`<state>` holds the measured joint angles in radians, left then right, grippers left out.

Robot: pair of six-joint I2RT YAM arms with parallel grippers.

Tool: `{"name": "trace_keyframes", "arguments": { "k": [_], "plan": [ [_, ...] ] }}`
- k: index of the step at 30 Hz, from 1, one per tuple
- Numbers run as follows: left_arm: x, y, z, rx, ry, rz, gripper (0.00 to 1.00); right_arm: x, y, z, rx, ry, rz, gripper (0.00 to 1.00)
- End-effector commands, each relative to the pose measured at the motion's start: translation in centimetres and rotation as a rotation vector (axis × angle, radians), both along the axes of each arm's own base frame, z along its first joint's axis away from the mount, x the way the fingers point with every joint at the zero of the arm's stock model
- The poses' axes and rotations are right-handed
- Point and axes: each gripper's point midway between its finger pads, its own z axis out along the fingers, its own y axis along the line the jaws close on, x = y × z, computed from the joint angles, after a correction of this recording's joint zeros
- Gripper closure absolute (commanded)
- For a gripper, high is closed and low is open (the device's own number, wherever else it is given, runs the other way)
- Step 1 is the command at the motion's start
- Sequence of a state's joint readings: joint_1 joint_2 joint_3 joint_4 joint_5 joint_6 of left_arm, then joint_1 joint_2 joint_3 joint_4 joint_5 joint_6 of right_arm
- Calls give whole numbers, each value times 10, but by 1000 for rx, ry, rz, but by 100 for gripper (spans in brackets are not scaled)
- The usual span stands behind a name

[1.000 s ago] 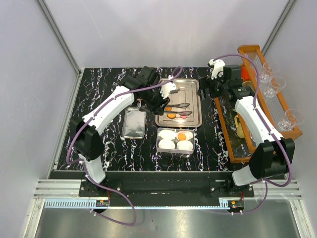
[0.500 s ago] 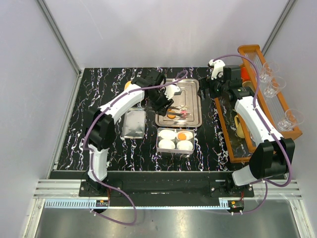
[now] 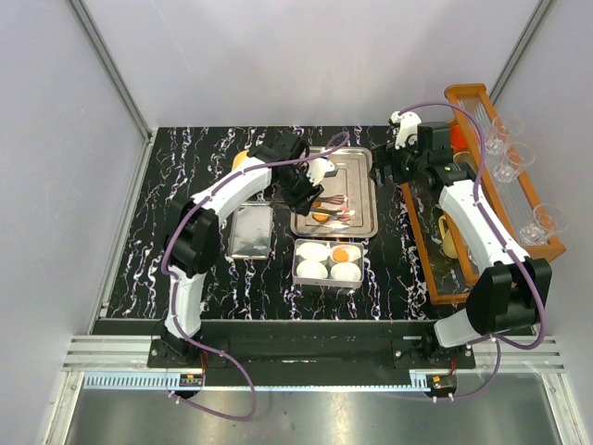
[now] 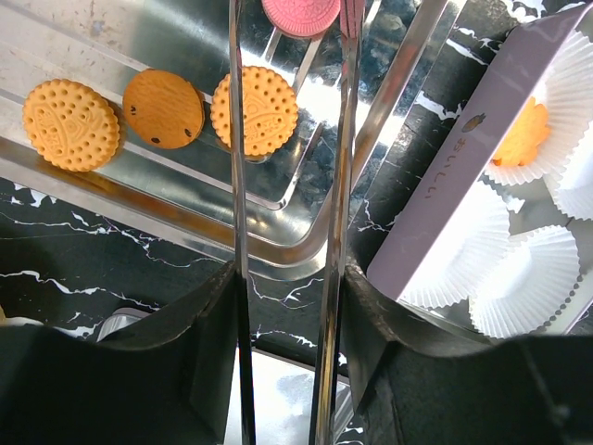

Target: Pack the cookies

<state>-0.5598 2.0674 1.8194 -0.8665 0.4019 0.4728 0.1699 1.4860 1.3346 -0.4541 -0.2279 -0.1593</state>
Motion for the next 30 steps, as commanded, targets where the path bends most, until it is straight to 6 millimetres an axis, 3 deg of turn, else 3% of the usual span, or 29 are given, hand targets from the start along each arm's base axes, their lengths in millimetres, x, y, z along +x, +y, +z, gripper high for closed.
{"name": "trace_keyframes", "arguments": {
  "k": [1, 30],
  "plan": [
    [18, -5, 9, -28, -56, 8, 52, 4, 0, 21, 16, -57, 0, 0],
    [6, -5, -2, -41, 11, -11, 48, 0, -1, 14, 20, -43, -2, 0]
  ]
}}
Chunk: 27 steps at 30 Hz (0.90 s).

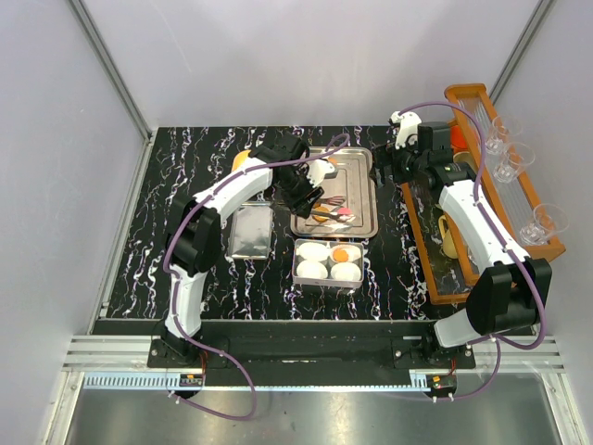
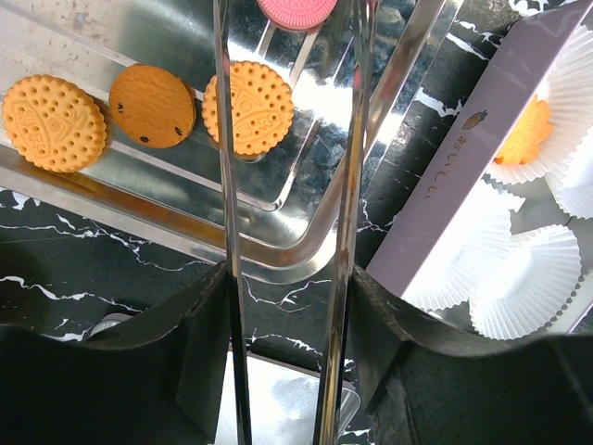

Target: Pack the cookies

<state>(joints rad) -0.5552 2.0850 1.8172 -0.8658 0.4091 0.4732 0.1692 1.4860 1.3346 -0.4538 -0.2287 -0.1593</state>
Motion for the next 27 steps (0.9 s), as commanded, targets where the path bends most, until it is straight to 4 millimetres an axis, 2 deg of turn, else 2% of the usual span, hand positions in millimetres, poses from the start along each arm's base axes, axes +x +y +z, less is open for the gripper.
{"name": "trace_keyframes", "arguments": {
  "k": [1, 18, 27],
  "plan": [
    [5, -6, 6, -45, 4, -9, 48, 0, 0, 15, 19, -46, 1, 0],
    [5, 1, 1, -20, 24, -10, 51, 2, 1, 16, 22, -47, 2, 0],
    [9, 5, -1, 9, 1, -7, 58, 3, 3, 16, 29, -44, 6, 0]
  ]
}}
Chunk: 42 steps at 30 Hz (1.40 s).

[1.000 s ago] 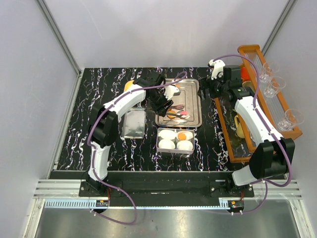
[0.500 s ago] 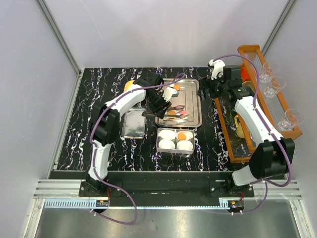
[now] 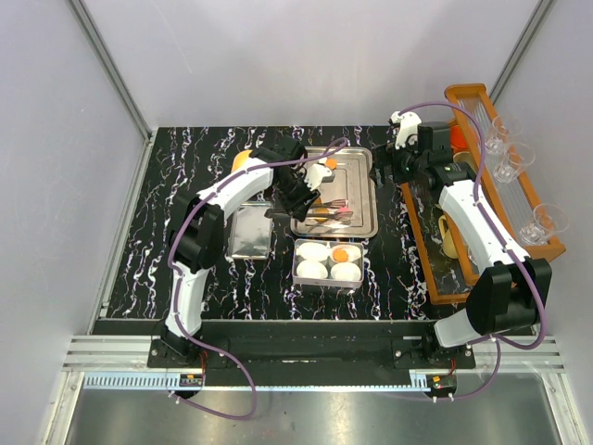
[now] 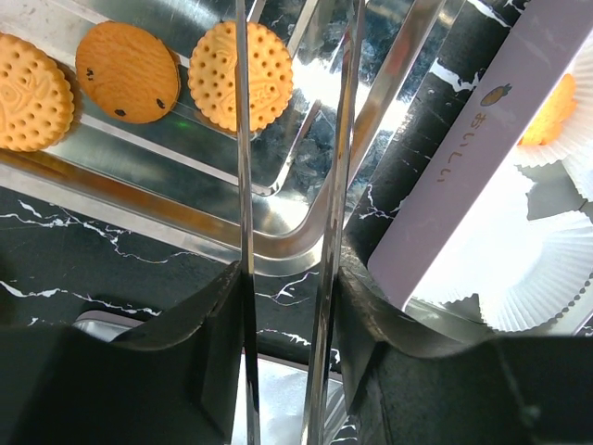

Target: Pack the cookies

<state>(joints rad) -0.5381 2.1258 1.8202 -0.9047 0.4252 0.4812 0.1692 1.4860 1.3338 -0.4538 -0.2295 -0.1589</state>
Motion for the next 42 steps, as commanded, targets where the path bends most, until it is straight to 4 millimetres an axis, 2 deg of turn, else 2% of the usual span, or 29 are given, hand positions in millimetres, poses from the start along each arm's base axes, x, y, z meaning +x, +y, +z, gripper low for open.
{"name": "trace_keyframes", "arguments": {
  "k": [1, 9, 19, 28, 34, 38, 42],
  "plan": [
    [14, -3, 18, -16, -67, -7, 59, 4, 2, 16, 28, -47, 5, 0],
    [14, -3, 26, -23, -80, 2, 76, 5, 2, 16, 29, -45, 2, 0],
    [7, -8, 65, -100, -108, 22, 97, 9, 1, 22, 45, -54, -18, 0],
    [-2, -8, 103, -165, -157, 31, 100, 12, 0, 24, 58, -52, -28, 0],
    [-29, -3, 129, -206, -143, -22, 100, 16, -1, 24, 60, -53, -44, 0],
    [-58, 5, 132, -184, -117, -86, 100, 19, -2, 25, 64, -54, -50, 0],
    [-83, 11, 127, -146, -111, -161, 100, 20, 0, 25, 73, -50, -48, 0]
  ]
}}
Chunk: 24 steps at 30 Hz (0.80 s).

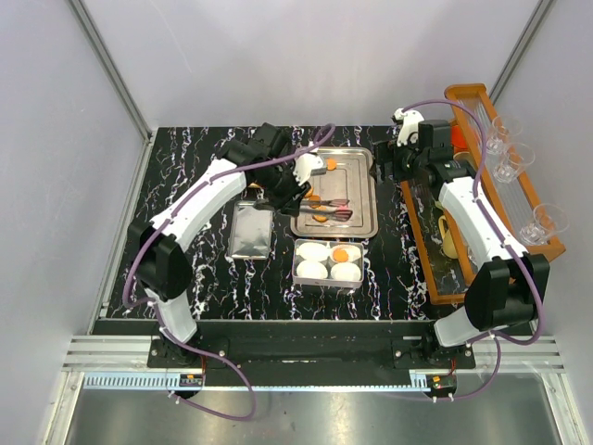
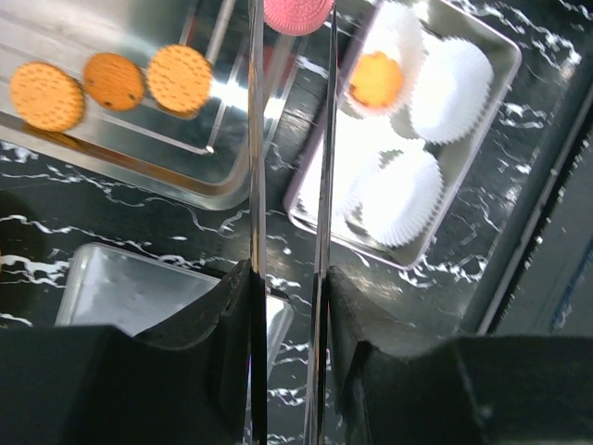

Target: Pack the cookies

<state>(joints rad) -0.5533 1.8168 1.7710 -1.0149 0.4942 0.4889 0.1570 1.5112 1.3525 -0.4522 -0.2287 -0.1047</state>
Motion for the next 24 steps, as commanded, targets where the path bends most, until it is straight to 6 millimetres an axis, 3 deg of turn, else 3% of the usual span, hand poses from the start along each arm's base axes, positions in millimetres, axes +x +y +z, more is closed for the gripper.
{"name": "trace_keyframes", "arguments": {
  "k": [1, 5, 14, 24],
  "plan": [
    [-41, 4, 13, 0, -4, -120, 100, 14, 3, 25, 33, -70, -7, 0],
    [-66, 3, 6, 26, 17, -178, 100, 13, 5, 22, 40, -63, -1, 0],
    [-97, -3, -7, 66, 41, -244, 100, 7, 6, 14, 45, -41, 8, 0],
    [-104, -8, -14, 94, 52, -255, 99, 1, 7, 9, 56, -24, 18, 0]
  ]
}}
